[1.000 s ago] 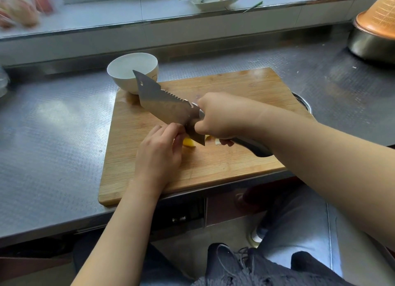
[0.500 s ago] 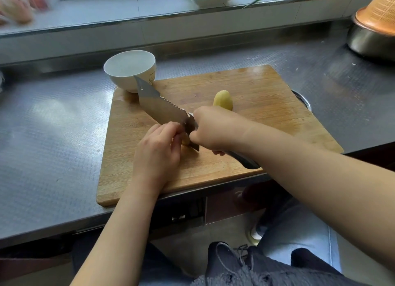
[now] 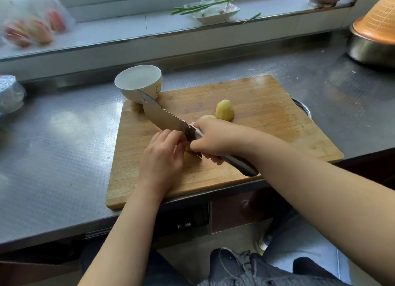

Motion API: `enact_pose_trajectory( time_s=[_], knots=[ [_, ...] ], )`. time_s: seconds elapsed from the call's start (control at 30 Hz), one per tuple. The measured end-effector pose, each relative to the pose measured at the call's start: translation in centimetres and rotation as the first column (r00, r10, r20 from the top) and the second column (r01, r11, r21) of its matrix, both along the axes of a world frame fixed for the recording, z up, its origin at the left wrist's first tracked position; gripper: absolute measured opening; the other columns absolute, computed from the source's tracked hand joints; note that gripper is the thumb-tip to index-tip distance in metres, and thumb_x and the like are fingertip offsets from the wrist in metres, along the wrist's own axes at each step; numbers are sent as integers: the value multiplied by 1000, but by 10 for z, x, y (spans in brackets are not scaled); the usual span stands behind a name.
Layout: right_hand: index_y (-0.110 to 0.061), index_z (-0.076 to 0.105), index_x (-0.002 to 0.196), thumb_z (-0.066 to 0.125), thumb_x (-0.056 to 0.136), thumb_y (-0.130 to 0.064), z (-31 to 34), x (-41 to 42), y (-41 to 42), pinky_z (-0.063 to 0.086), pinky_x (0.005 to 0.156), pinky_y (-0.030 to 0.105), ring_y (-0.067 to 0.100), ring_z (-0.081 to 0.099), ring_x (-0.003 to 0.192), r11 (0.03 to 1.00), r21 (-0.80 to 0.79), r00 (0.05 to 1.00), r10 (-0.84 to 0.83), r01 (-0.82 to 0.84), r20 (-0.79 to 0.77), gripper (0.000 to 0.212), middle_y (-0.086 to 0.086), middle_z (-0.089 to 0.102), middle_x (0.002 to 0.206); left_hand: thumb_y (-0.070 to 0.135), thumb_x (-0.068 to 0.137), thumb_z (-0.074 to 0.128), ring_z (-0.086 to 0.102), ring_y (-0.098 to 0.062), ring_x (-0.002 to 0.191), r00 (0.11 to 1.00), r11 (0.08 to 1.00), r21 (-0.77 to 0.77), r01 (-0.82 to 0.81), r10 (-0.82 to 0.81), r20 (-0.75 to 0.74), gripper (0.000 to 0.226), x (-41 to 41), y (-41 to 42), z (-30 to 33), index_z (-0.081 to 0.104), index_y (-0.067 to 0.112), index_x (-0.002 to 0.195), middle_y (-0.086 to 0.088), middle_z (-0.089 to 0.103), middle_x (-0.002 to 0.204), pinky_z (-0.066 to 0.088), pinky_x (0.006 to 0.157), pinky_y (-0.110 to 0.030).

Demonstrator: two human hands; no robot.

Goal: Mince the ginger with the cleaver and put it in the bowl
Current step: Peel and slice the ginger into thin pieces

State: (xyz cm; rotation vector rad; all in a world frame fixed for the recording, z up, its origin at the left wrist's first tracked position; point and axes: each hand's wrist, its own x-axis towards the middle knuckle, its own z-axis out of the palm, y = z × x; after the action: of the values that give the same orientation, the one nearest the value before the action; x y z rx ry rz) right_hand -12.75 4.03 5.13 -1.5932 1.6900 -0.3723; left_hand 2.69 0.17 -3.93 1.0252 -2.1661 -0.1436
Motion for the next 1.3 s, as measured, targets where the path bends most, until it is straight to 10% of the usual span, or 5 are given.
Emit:
enact_pose_trajectory(
  time_s=[0.43, 0.77, 1.1, 1.3],
  knots=[
    [-4, 54, 101, 50, 92, -10, 0, 4, 6, 55, 50, 29, 23, 63, 58, 999, -18, 999, -40, 40, 8, 11, 24, 69, 90, 14, 84, 55, 53, -23, 77, 1000, 1000, -30, 2, -2, -10, 8, 0, 0, -1, 60, 14, 90, 1, 60, 84, 44, 67, -35],
    [-5, 52, 70, 50, 88, -8, 0, 5, 3, 48, 45, 22, 18, 53, 38, 996, 28, 997, -82, 82, -13, 19, 10, 57, 50, 18, 85, 51, 54, -23, 77, 1000, 999, -32, 12, -13, -23, 12, -1, 0, 0, 62, 13, 89, 2, 61, 85, 42, 67, -33],
    [-7, 56, 94, 52, 92, -9, 10, -27, 25, 47, 48, 28, 13, 53, 46, 984, -102, 965, -118, 145, 234, 5, 9, 56, 65, 18, 92, 56, 55, -23, 71, 993, 997, -65, 49, -41, 113, 9, -5, -5, 8, 64, 14, 93, -2, 62, 86, 48, 56, -38],
    [-6, 56, 88, 56, 90, -3, 19, -61, 39, 43, 42, 25, 13, 49, 42, 957, -175, 932, -166, 231, 322, 4, 6, 52, 60, 36, 82, 69, 53, -12, 92, 988, 974, 209, 91, -114, 102, 45, -3, -15, 16, 58, 26, 124, 7, 54, 115, 50, 79, -32]
  ],
)
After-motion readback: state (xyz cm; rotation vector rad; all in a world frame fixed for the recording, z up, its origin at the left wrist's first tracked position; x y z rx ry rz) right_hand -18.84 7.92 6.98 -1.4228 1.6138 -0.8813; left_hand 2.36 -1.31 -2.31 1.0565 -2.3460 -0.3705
